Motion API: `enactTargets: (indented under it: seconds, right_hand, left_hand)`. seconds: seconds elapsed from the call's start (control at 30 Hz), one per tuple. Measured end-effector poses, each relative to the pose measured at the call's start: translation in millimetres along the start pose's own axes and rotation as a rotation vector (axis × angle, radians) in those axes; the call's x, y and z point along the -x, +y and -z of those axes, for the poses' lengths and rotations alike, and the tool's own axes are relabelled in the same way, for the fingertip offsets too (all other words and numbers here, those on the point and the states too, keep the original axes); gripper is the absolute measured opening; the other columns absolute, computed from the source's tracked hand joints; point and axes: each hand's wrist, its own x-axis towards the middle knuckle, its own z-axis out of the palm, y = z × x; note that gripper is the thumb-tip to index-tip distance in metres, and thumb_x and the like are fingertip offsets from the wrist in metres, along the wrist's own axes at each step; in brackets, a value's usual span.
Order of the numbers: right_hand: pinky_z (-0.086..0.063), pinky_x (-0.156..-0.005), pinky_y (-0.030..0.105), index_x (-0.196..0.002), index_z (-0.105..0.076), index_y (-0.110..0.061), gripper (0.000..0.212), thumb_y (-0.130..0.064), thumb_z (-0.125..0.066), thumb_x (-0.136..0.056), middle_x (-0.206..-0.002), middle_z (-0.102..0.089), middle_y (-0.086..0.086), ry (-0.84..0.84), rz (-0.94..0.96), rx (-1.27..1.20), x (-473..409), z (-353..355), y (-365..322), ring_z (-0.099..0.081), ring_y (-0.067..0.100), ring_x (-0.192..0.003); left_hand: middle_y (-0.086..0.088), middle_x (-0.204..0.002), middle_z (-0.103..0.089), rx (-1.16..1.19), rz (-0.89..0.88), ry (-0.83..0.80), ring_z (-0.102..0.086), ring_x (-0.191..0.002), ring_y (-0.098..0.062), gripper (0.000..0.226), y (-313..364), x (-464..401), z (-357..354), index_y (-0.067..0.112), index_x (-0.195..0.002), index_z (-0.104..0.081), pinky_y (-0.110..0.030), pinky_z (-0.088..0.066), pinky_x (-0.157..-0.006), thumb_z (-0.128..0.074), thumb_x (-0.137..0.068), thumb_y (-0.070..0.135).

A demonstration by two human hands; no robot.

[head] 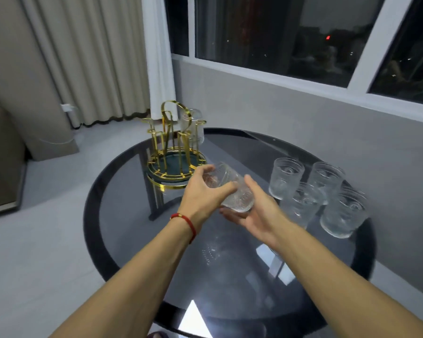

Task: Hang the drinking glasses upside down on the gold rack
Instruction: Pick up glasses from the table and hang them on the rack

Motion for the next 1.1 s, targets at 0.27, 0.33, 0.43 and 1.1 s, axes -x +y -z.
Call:
enactTargets:
  seconds: [0.27, 0.33, 0.43, 1.1]
  right_hand:
    - [-0.059, -0.075, 0.039, -0.149, -0.048, -0.014, 0.058, -0.047, -0.060, -0.102, -0.145, -0.061, 0.012, 0.306, 0.458, 0.290, -78, -22, -67, -0.070, 0.030, -0.112]
    - [-0.063, -0.086, 0.042, -0.159, -0.040, -0.021, 0.066, -0.045, -0.062, -0.101, -0.156, -0.051, 0.006, 0.330, 0.555, 0.373, -92, -31, -99, -0.066, 0.028, -0.119]
    - [-0.062, -0.094, 0.044, -0.161, -0.036, -0.022, 0.071, -0.040, -0.067, -0.100, -0.163, -0.044, 0.002, 0.282, 0.637, 0.432, -119, -61, -143, -0.062, 0.027, -0.130]
    - [-0.051, -0.109, 0.053, -0.156, -0.043, -0.016, 0.077, -0.026, -0.080, -0.089, -0.157, -0.049, 0.013, -0.152, 0.542, 1.347, -238, -212, -162, -0.052, 0.036, -0.140]
  left_hand:
    - [0.000, -0.167, -0.023, -0.979, -0.157, 0.024, -0.007, -0.155, -0.026, 0.060, -77, -57, 60, 0.039, -0.152, -0.036, -0.059, -0.004, -0.123, -0.034, -0.096, 0.062]
    - [0.000, -0.165, -0.029, -1.029, -0.195, 0.033, -0.012, -0.154, -0.029, 0.065, -85, -57, 56, 0.041, -0.152, -0.036, -0.058, -0.011, -0.123, -0.036, -0.091, 0.065]
    - [-0.001, -0.158, -0.043, -1.051, -0.285, 0.093, -0.026, -0.149, -0.029, 0.068, -86, -55, 50, 0.037, -0.149, -0.044, -0.052, -0.018, -0.123, -0.035, -0.088, 0.064]
    - [0.001, -0.147, -0.055, -1.075, -0.357, 0.076, -0.042, -0.140, -0.028, 0.058, -90, -64, 50, 0.034, -0.142, -0.050, -0.053, -0.024, -0.118, -0.043, -0.088, 0.055]
